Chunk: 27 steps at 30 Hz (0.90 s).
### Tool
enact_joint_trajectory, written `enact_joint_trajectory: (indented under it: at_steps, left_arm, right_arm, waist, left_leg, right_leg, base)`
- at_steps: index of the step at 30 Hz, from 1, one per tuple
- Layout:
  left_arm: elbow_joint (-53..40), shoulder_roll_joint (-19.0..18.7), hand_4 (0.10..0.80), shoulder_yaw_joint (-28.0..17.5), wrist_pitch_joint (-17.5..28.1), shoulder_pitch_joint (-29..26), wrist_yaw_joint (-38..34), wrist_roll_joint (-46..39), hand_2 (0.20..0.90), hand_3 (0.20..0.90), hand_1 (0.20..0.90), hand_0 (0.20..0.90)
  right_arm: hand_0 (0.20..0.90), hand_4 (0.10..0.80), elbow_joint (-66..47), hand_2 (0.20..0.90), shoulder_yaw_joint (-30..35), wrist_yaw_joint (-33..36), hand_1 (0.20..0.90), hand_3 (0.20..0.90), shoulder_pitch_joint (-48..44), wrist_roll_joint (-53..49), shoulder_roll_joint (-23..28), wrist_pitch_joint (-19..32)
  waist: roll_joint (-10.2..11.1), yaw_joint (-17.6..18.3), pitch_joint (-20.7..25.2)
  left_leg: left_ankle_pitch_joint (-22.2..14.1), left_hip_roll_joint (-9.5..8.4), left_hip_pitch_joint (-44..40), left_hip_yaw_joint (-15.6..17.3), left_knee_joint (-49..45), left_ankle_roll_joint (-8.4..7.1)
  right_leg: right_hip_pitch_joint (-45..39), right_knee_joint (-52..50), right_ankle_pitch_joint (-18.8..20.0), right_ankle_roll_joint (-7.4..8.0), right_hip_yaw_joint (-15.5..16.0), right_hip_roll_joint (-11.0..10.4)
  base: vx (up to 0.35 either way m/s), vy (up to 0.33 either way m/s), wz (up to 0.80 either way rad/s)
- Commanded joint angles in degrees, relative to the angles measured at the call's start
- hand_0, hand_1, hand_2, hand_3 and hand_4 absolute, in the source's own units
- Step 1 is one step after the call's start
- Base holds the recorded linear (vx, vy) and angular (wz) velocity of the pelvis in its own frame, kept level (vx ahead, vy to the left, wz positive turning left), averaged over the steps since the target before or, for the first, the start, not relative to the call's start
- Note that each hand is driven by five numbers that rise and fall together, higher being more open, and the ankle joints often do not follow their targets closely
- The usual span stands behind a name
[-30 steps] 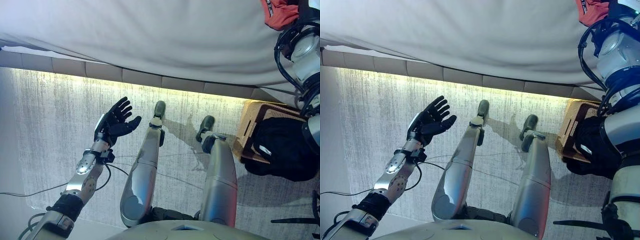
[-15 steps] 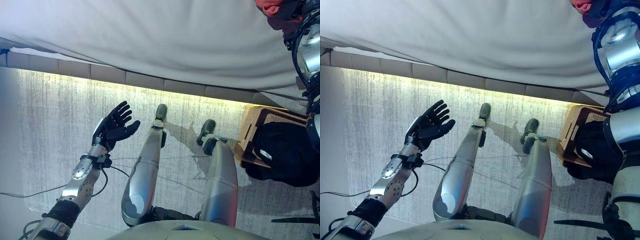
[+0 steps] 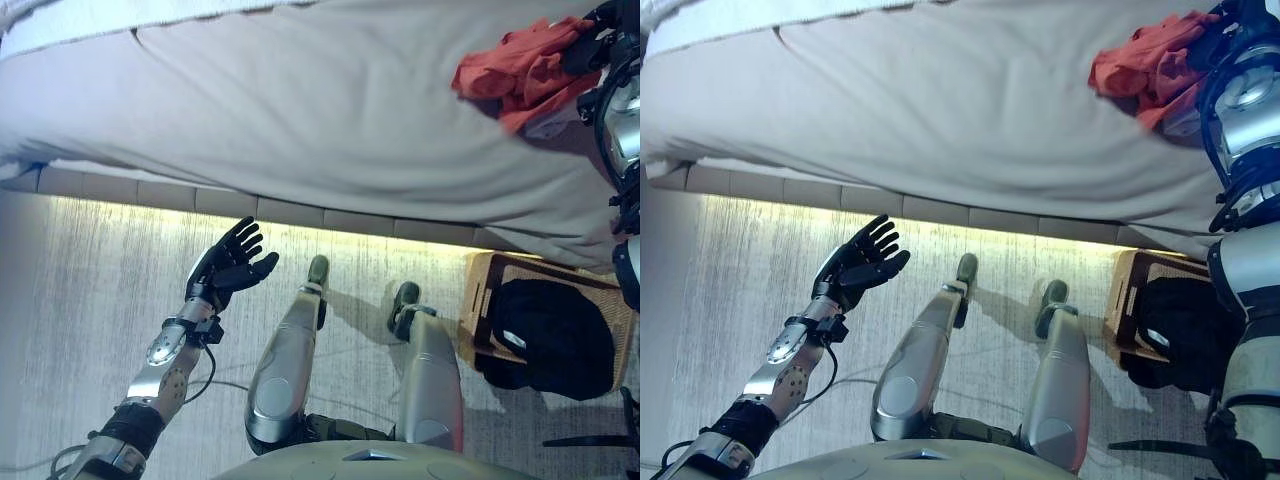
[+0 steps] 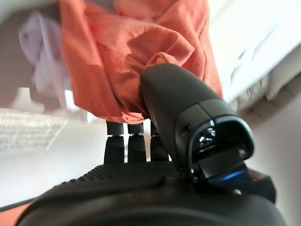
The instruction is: Pick up the clothes from the bed and place them into the basket
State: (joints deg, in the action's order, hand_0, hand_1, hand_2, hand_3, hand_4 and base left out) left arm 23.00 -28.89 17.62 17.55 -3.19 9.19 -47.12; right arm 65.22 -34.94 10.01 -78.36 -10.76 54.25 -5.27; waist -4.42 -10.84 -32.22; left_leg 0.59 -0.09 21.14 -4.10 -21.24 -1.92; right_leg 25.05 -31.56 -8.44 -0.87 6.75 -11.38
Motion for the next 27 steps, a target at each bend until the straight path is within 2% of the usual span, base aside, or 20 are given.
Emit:
enact_joint_trajectory:
  at_steps: [1,4,9,15,19,23,27]
  left_arm:
    - [-0.8,-1.4,0.8,-2.0,2.8,1.7,-0.4,1.9,0.9,0.9,0.9,0.9]
    - [1.3,-0.5,0.8,-1.8,1.4,2.2,-0.8,2.6,0.9,0.9,0.9,0.9]
    - [4.9,0.8,0.8,-1.4,-0.1,2.9,-0.4,5.0,0.9,0.9,0.9,0.9]
    - [9.5,2.5,0.8,-1.3,0.1,2.0,0.2,5.6,0.9,0.9,0.9,0.9]
    - [12.9,3.8,0.8,-1.3,0.8,0.6,0.6,7.0,0.9,0.9,0.9,0.9]
    - [15.4,5.5,0.8,-1.8,1.4,-0.9,0.7,8.8,0.9,0.9,0.9,0.9]
    - [17.4,6.4,0.8,-2.9,1.4,-2.5,0.4,9.2,0.9,0.9,0.9,0.9]
  right_arm:
    - [0.3,0.1,-3.3,0.3,0.9,1.4,0.3,0.2,-4.1,-3.5,8.1,5.9]
    - [0.3,0.1,-4.5,0.3,2.1,-0.7,0.3,0.2,-3.4,-6.2,10.6,6.7]
    - [0.3,0.1,-5.4,0.3,3.7,-4.5,0.3,0.2,-2.1,-7.8,15.3,7.9]
    - [0.3,0.1,-6.9,0.3,6.8,-7.8,0.3,0.2,1.9,-8.6,19.7,8.5]
    - [0.3,0.1,-9.5,0.3,10.0,-9.3,0.3,0.2,7.2,-6.8,21.3,9.4]
    - [0.3,0.1,-14.1,0.3,18.0,-11.3,0.3,0.2,19.6,-5.3,22.1,9.8]
    - [0.3,0.1,-20.9,0.3,28.6,-10.7,0.3,0.2,36.0,-5.7,19.1,8.3]
  waist:
    - [4.3,1.0,9.1]
    - [6.3,2.6,13.4]
    - [8.6,5.4,19.8]
    - [9.7,8.6,24.8]
    - [10.1,10.7,26.6]
    - [10.3,13.5,27.6]
    - [10.2,15.9,27.8]
  left_leg:
    - [-9.9,0.78,-4.1,2.6,-6.2,1.91]
    - [-9.0,2.17,-10.3,4.0,0.1,1.16]
    - [-8.6,3.16,-17.8,5.8,8.3,0.42]
    - [-7.3,4.34,-23.5,7.8,15.7,0.01]
    - [-6.4,4.97,-25.9,9.2,19.0,-0.27]
    - [-6.2,5.51,-28.1,11.2,21.3,-0.38]
    - [-5.8,5.64,-29.4,12.0,23.4,-0.18]
  right_leg:
    - [-8.7,6.9,-0.5,-0.96,3.1,2.0]
    - [-14.8,14.3,1.6,0.48,2.0,2.5]
    - [-21.1,22.3,4.9,3.07,-0.8,3.3]
    - [-24.3,27.8,8.1,5.28,-4.3,3.7]
    - [-25.5,30.3,9.5,6.01,-6.1,4.2]
    - [-26.1,32.0,10.5,6.65,-8.5,4.7]
    - [-26.2,32.6,11.0,6.8,-10.6,5.5]
  base:
    - [0.122,0.049,-0.2]
    - [0.194,0.068,-0.18]
    - [0.173,0.044,-0.2]
    - [0.065,0.028,-0.24]
    - [0.016,0.018,-0.37]
    - [0.01,0.017,-0.23]
    - [-0.018,0.007,-0.21]
